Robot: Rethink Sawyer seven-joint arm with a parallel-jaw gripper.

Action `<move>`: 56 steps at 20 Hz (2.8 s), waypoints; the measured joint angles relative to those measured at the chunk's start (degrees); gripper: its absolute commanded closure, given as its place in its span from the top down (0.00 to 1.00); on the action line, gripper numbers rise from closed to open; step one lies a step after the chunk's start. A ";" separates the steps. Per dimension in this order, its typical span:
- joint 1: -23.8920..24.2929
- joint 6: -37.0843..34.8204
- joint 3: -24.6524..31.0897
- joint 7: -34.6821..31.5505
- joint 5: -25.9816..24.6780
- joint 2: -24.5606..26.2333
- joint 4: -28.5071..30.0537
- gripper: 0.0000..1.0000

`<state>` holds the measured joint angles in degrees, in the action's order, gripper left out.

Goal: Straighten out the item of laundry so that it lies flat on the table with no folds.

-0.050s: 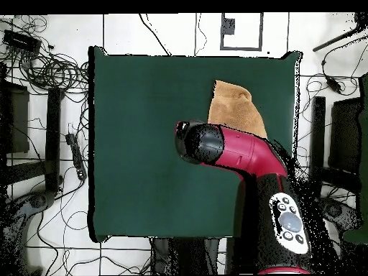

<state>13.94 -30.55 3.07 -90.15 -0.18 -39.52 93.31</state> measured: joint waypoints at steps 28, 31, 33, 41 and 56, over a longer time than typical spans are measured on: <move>-4.74 0.54 -8.35 0.00 -3.23 3.13 -2.84 1.00; -4.57 0.55 -8.89 0.00 -3.35 3.07 -3.76 1.00; -4.38 0.63 -8.88 0.00 -3.38 3.08 -4.02 1.00; -3.06 2.92 -8.83 0.00 -3.55 3.27 -4.43 1.00; -2.14 3.52 -8.72 0.00 -3.83 4.53 -4.69 1.00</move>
<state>11.80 -27.03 -5.64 -90.15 -4.01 -35.00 88.62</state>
